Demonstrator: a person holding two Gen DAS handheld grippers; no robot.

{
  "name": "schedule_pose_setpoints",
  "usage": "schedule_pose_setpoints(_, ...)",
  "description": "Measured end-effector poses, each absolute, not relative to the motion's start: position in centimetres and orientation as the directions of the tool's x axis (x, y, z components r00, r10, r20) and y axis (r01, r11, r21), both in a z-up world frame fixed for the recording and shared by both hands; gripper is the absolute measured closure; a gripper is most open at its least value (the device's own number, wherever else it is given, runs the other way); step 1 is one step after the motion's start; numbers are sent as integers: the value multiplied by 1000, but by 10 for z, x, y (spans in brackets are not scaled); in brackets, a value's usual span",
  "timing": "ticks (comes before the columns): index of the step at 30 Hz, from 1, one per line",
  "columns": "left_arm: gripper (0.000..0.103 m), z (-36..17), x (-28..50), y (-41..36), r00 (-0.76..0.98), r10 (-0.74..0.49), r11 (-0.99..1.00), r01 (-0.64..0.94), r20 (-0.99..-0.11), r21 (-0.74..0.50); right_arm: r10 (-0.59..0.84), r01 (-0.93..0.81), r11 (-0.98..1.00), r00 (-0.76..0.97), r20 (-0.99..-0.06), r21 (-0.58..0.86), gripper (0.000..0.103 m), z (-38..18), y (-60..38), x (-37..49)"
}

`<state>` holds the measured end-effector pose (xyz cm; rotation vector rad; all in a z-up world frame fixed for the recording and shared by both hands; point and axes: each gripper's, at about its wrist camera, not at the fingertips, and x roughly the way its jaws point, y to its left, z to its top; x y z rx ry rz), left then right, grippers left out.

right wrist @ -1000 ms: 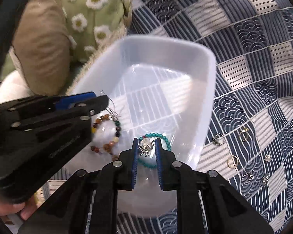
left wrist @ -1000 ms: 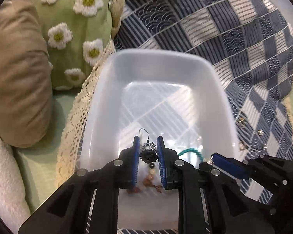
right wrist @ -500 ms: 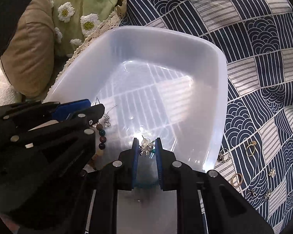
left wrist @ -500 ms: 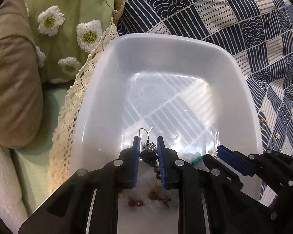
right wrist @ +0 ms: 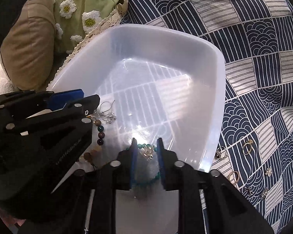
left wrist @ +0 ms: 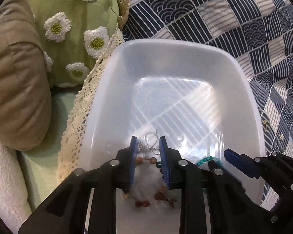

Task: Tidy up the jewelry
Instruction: 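Lower both held pieces into the white tray and open both tools, then move both tools back over the rings on the cloth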

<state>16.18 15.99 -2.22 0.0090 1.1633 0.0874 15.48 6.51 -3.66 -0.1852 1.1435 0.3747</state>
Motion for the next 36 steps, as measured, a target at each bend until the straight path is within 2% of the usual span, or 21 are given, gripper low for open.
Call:
schedule_pose_setpoints(5, 74, 3, 153, 169, 441, 52, 996, -92, -896, 13, 199, -381, 924, 374, -906, 46, 75, -18, 61, 144)
schedule_pose_setpoints(8, 63, 35, 138, 172, 504, 2, 992, -110, -863, -62, 200, -374, 927, 403, -893, 39, 73, 9, 50, 130)
schedule_pose_setpoints(10, 48, 58, 124, 171, 553, -12, 991, -108, -833, -85, 208, -374, 927, 421, -883, 40, 56, 31, 39, 121)
schedule_pose_setpoints(14, 26, 95, 95, 159, 627, -38, 991, -77, -778, -110, 218, -342, 939, 492, -843, 43, 40, 78, 4, 104)
schedule_pose_setpoints(15, 17, 101, 88, 155, 641, -46, 991, -68, -766, -116, 216, -326, 944, 516, -829, 43, 36, 90, -10, 100)
schedule_pose_setpoints(21, 15, 113, 69, 114, 671, -68, 996, 0, -739, -91, 171, -208, 976, 570, -804, 61, 34, 105, -86, 89)
schedule_pose_setpoints(29, 15, 74, 79, 29, 581, -137, 987, 145, -802, -64, 60, -28, 998, 522, -851, 54, 33, 45, -168, 111)
schedule_pose_setpoints(36, 15, 27, 106, -30, 534, -32, 985, 162, -845, 65, 69, 93, 988, 469, -880, 127, 33, -1, -216, 147)
